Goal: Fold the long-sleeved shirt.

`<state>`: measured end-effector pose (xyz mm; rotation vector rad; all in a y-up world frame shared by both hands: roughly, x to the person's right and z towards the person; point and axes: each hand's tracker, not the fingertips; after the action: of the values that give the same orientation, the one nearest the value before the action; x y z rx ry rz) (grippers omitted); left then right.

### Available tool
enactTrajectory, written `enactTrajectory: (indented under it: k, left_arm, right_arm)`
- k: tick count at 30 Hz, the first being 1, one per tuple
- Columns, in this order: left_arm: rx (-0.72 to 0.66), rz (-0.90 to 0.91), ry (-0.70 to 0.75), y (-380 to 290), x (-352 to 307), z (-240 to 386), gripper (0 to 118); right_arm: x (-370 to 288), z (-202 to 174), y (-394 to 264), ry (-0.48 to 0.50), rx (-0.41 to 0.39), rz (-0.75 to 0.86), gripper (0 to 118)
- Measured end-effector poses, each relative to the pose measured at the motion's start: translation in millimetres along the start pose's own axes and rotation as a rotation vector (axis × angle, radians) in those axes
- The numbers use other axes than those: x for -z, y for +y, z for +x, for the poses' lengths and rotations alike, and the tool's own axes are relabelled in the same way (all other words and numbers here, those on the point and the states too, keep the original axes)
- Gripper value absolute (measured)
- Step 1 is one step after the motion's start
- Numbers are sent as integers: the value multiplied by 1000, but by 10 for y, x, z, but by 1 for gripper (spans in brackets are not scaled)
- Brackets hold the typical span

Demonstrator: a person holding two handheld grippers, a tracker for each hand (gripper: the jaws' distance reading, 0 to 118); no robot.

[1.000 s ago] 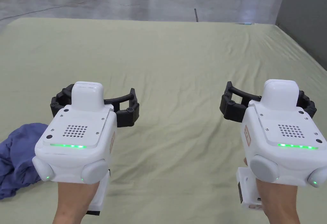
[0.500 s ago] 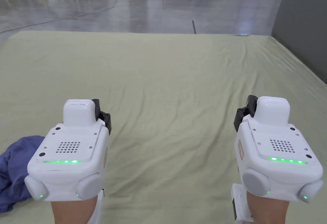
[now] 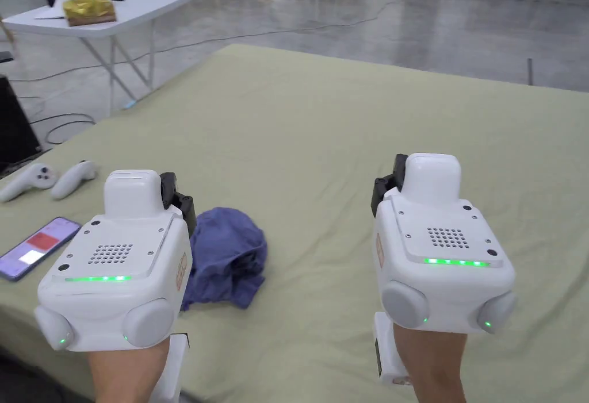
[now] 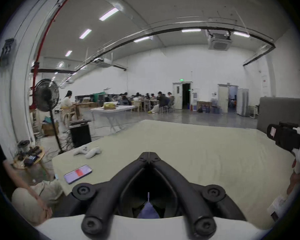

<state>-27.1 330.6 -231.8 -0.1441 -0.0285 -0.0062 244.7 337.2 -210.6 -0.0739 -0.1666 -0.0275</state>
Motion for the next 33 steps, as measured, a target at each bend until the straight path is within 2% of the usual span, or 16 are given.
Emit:
enactTrajectory:
  k: [4, 6, 7, 8, 9, 10, 12, 13, 14, 16, 19, 21, 22, 25, 26, 33]
  left_arm:
    - [15, -39, 19, -37, 33, -103, 0]
    - [-13, -139, -2, -49, 132, -116, 0]
    - [-27, -205, -32, -53, 259, -110, 7]
    - [-37, -265, -41, -75, 373, -103, 27]
    - [-56, -349, -57, -108, 536, -99, 86]
    - [-88, -436, -84, -156, 693, -125, 118]
    - [-152, -627, -126, -358, 1129, -136, 118]
    - [-186, -643, -155, -507, 1325, -162, 118]
    - [-171, -716, -162, -608, 1515, -128, 118]
    - [-76, -831, -57, -876, 1908, -71, 118]
    - [9, -948, -44, -932, 2226, -5, 118]
    - [-1, -974, -62, -1124, 2386, 38, 115]
    - [-1, -986, -54, -1229, 2424, 55, 105]
    - [76, -887, -22, -1113, 2300, 119, 40]
    - [52, -861, -24, -1058, 2258, 115, 33]
    - [16, -654, -220, -400, 1884, 393, 27]
  right_arm:
    - [49, -153, -29, 38, -27, -27, 3]
    - [48, -155, -40, 56, -26, -46, 3]
    - [49, -153, -48, 67, -28, -48, 3]
    - [52, -153, -56, 68, -32, -51, 3]
    - [39, -157, -70, 69, -40, -60, 3]
    - [51, -152, -81, 73, -50, -74, 3]
    - [71, -131, -114, 73, -55, -85, 3]
    - [56, -131, -131, 75, -54, -90, 3]
    - [67, -121, -145, 77, -55, -95, 3]
    - [107, -106, -191, 78, -62, -110, 3]
    - [179, -83, -259, 78, -70, -130, 3]
    - [220, -76, -301, 75, -69, -144, 3]
    - [244, -64, -320, 74, -66, -152, 3]
    - [265, -39, -360, 70, -72, -171, 3]
    - [265, -23, -370, 68, -73, -173, 3]
    - [125, 273, -336, 25, -27, -161, 3]
